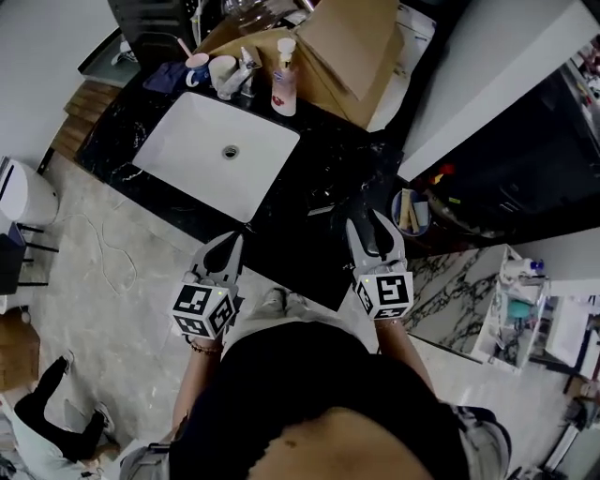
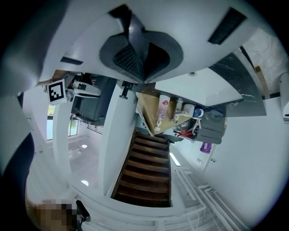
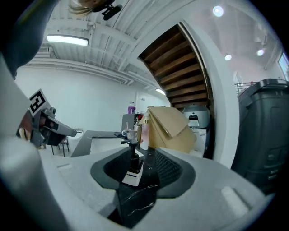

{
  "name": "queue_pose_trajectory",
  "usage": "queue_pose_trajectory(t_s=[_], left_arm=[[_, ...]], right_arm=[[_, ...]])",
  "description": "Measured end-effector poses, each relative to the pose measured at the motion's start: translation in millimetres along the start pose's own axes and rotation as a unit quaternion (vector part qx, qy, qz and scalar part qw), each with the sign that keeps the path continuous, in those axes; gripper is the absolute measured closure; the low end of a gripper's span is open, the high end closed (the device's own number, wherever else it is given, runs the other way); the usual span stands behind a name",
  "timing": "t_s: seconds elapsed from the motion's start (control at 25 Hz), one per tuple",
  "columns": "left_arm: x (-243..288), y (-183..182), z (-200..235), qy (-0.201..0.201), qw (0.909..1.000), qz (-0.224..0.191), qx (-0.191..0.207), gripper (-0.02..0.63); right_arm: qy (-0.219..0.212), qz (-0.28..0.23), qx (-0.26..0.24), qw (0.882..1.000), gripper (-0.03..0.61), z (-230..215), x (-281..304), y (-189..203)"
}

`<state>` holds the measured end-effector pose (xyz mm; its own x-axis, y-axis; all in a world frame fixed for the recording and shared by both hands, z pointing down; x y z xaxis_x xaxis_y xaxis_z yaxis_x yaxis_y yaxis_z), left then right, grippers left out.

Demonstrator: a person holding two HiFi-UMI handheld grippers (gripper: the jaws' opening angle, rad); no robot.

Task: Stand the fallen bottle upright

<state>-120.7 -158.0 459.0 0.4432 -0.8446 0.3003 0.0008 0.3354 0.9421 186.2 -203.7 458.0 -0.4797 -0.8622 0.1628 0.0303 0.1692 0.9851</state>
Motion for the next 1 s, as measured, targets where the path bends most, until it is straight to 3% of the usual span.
queue_pose_trajectory(t_s=[0.24, 0.44, 0.64, 1.0], left_arm=[[22.5, -8.7, -18.7, 0.051, 0.9985, -0.01, 0.02, 0.611], [30.6, -12.9, -27.5, 0.066, 0.9959, -0.003, 0.063, 0.611], [27.8, -14.7, -35.3, 0.07, 0.9932, -0.007, 0.093, 0.611], [20.9, -14.1, -34.3, 0.061, 0.9934, -0.021, 0.095, 0.611]], right_arm=[[0.04, 0.003, 0.05, 0.998, 0.442, 1.4, -36.0, 4.4], [0.04, -0.008, 0.091, 0.995, 0.485, 6.3, -47.8, 8.8], [0.036, 0.008, 0.096, 0.995, 0.54, 10.8, -57.1, 20.0], [0.021, 0.013, 0.086, 0.996, 0.569, 16.0, -50.7, 20.7]])
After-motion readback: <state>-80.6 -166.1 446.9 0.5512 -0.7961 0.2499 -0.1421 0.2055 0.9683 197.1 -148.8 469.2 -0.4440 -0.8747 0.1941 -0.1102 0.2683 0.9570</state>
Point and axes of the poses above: the fingertips, and each gripper's own axes: x forward along the fingers, z to its left, y out of its underside, the point moved 9 cm from there along -x, backward along the fingers, and after that the axes turned 7 degrees about x, right-handed, at the moved point
